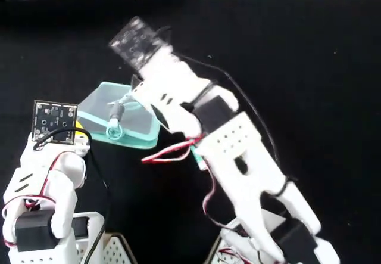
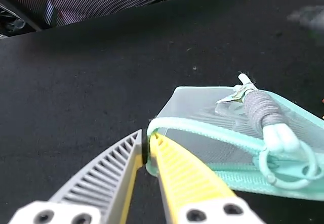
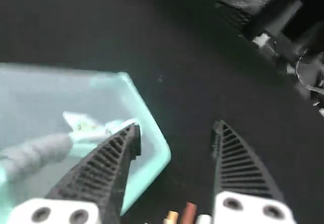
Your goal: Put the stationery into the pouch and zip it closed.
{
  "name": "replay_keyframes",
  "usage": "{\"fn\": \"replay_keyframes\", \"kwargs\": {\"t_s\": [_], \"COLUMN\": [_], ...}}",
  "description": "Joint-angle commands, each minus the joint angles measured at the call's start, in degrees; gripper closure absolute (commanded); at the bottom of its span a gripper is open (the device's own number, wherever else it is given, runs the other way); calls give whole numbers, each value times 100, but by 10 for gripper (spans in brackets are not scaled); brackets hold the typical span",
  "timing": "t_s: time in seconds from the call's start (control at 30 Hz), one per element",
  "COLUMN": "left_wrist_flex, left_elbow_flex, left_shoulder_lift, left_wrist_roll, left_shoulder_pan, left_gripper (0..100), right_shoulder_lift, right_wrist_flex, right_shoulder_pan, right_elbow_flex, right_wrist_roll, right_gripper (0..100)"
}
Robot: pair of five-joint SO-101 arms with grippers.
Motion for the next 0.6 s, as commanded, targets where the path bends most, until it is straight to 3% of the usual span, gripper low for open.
{"fn": "replay_keyframes", "kwargs": {"t_s": [0.0, 0.1, 0.57], "left_wrist_flex": [-88, -88, -132], "left_elbow_flex": [4, 4, 110], "left_shoulder_lift": [-18, -18, -35], "left_wrist_roll": [-9, -9, -26], "left_shoulder_pan": [31, 31, 22], "left_gripper": [968, 969, 970], "right_shoulder_lift": [-295, -242, 558], "right_wrist_flex": [105, 158, 229], "right_shoulder_pan": [-273, -668, -738], "right_elbow_flex": [-295, -268, -321], "right_wrist_roll": [-360, -360, -360], "right_gripper": [766, 765, 764]}}
